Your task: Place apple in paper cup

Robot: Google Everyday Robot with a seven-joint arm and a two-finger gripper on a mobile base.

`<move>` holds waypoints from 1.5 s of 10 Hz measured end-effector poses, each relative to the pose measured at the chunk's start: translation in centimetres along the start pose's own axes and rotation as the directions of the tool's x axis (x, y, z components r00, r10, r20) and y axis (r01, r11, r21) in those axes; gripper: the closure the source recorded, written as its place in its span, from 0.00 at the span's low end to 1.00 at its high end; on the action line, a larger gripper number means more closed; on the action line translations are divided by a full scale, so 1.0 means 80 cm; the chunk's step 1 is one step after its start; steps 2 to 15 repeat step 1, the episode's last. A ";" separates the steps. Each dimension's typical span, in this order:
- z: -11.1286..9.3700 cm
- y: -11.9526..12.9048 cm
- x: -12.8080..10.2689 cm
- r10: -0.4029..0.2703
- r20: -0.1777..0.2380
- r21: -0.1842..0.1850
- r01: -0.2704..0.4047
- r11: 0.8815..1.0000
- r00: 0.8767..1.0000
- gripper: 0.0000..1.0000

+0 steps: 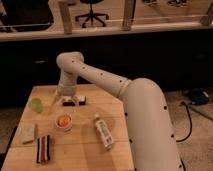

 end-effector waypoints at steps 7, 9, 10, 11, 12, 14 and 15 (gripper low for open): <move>0.000 0.000 0.000 0.000 0.000 0.000 0.000 1.000 1.000 0.20; 0.000 0.000 0.000 0.000 0.000 0.000 0.000 1.000 1.000 0.20; 0.000 0.000 0.000 0.000 0.000 0.000 0.000 1.000 1.000 0.20; 0.000 0.000 0.000 0.000 0.000 0.000 0.000 1.000 1.000 0.20; 0.000 0.000 0.000 0.000 0.000 0.000 0.000 1.000 1.000 0.20; 0.000 0.000 0.000 0.000 0.000 0.000 0.000 1.000 1.000 0.20; 0.000 0.000 0.000 0.000 0.000 0.000 0.000 1.000 1.000 0.20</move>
